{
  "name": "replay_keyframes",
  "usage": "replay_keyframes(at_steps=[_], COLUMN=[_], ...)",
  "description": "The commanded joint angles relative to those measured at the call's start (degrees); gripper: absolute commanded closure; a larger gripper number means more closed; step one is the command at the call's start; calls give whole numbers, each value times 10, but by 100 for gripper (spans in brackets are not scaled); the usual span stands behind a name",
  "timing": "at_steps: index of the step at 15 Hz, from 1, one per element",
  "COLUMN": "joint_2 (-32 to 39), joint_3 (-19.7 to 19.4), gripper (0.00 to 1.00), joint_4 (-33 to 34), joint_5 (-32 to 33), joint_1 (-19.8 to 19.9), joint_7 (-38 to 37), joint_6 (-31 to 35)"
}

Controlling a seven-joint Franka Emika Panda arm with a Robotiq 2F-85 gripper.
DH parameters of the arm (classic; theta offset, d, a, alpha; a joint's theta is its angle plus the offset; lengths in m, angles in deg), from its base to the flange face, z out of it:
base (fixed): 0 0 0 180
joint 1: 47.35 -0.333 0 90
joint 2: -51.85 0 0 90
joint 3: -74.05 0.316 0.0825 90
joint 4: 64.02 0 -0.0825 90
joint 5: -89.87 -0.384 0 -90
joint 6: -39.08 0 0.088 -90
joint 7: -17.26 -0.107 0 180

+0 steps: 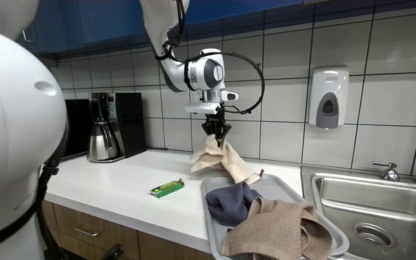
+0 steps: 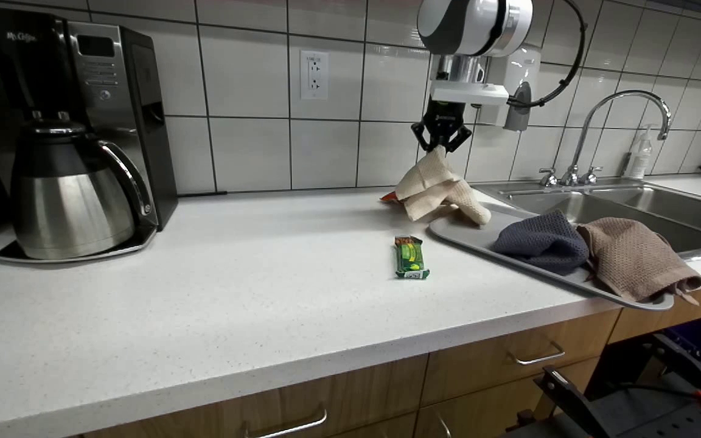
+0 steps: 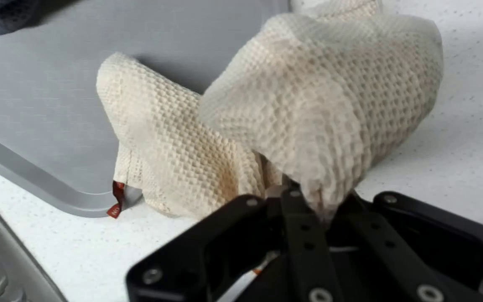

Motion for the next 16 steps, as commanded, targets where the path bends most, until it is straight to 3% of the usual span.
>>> replay_keyframes(at_steps=[1,16], joint_2=[-23,2], joint_3=[16,66], gripper=[99,99], joint_4=[-2,54], joint_5=[10,25], joint_1=[-16,-98], joint_7=[-7,-30], joint_6=[-6,-14])
